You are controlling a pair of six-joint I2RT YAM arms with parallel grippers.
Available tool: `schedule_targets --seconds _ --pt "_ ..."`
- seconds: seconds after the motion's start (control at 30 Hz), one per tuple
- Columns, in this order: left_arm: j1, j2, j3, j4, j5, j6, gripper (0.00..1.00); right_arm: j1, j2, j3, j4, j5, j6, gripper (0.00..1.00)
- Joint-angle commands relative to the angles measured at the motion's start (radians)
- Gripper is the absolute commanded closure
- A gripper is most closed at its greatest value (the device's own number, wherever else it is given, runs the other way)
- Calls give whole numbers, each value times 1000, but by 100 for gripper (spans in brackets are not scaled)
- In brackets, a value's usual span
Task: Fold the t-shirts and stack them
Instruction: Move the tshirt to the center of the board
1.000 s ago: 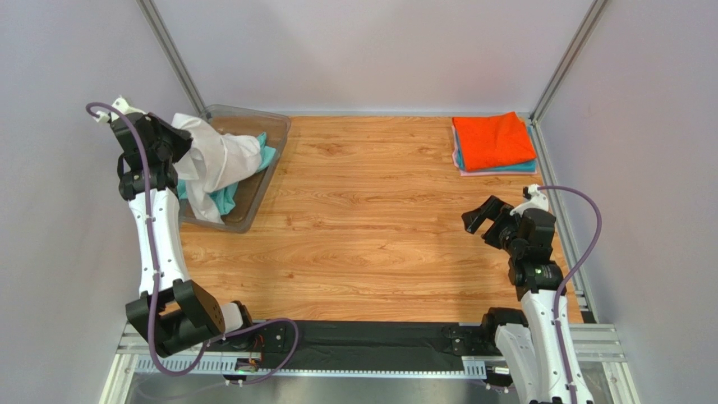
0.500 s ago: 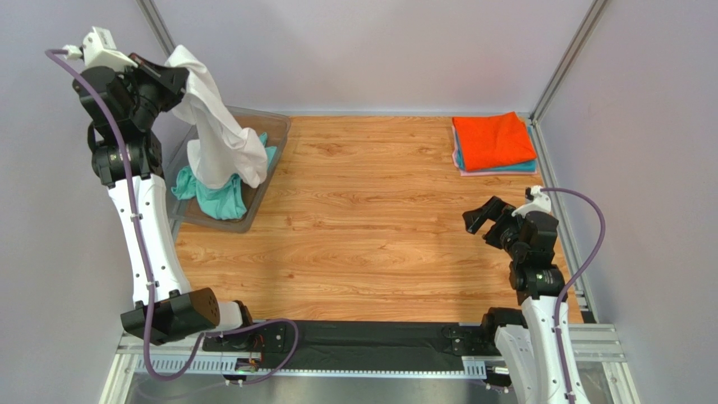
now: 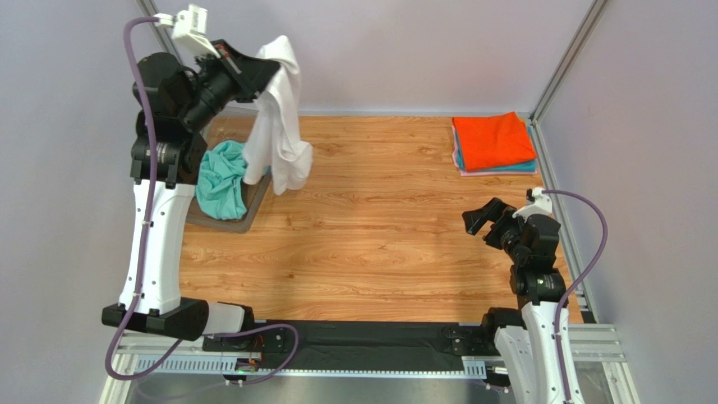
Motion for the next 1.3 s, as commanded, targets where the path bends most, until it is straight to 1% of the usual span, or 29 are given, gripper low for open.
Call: schedule_targets --seconds 0.0,0.03,0.07,0.13,0.17,0.27,0.3,0.37,0.4,0.47,0.5,0.53,0.57,0.6,0.63,0.67,0.7,0.73,0.77,0.83,1.0,1.1,1.13,1.2,1.27 --pt "-169 -46 3 19 2 84 100 1 -27 -7 31 -10 -4 0" --pt "-202 -40 14 22 14 95 100 1 -29 -7 31 -9 -5 0" --pt "-266 -19 17 21 19 92 100 1 -38 -11 31 -10 -2 0" --pt "-328 11 44 33 33 89 100 1 -41 -12 29 0 -2 0" --pt "-376 44 57 38 47 85 100 1 -47 -12 28 7 -2 0" --pt "-426 98 78 77 142 37 100 1 -61 -9 8 36 2 0" --pt "-429 103 48 91 175 23 100 1 -66 -9 2 45 5 0" --pt "-428 94 -10 111 171 9 100 1 -75 -12 -6 77 8 0" --pt "-428 84 -91 108 112 19 100 1 -76 -12 -15 88 10 0" --pt "-425 45 -196 88 24 45 100 1 -70 -11 -21 93 10 0" --pt "-418 31 -316 84 -51 46 100 2 -67 -9 -21 89 11 0" --pt "-406 16 -386 97 -74 25 100 1 -57 -8 -21 82 10 0" --pt "-367 -14 -460 117 -84 2 100 1 -52 -7 -21 79 10 0" --pt "-337 -26 -609 146 -76 -24 90 1 -43 -6 -20 79 8 0" --pt "-281 -47 -682 200 -71 -73 77 2 -27 -4 -20 76 8 0" --pt "-256 -55 -742 212 -64 -92 45 1 -17 -4 -18 70 5 0" --pt "-238 -60 -829 216 -61 -102 31 1 -10 -3 -15 63 1 0" --pt "-218 -64 -859 190 -73 -104 21 2 6 -4 -12 51 -1 0" --pt "-217 -69 -879 176 -84 -93 8 2 14 -6 -10 45 -5 0" --pt "-217 -77 -919 138 -97 -67 3 2 39 -8 2 31 -9 0" --pt "-220 -141 -1029 119 -88 -50 2 2 89 -6 -3 39 -10 0" --pt "-262 -182 -1077 101 -87 -37 1 2 117 -4 -7 50 -4 0" --pt "-304 -196 -1088 82 -93 -32 1 2 131 -3 -7 48 -1 0" --pt "-338 -204 -1133 73 -82 -35 1 2 151 -1 -9 40 1 0" --pt "-340 -209 -1175 74 -55 -52 1 2 158 3 -21 24 1 0"
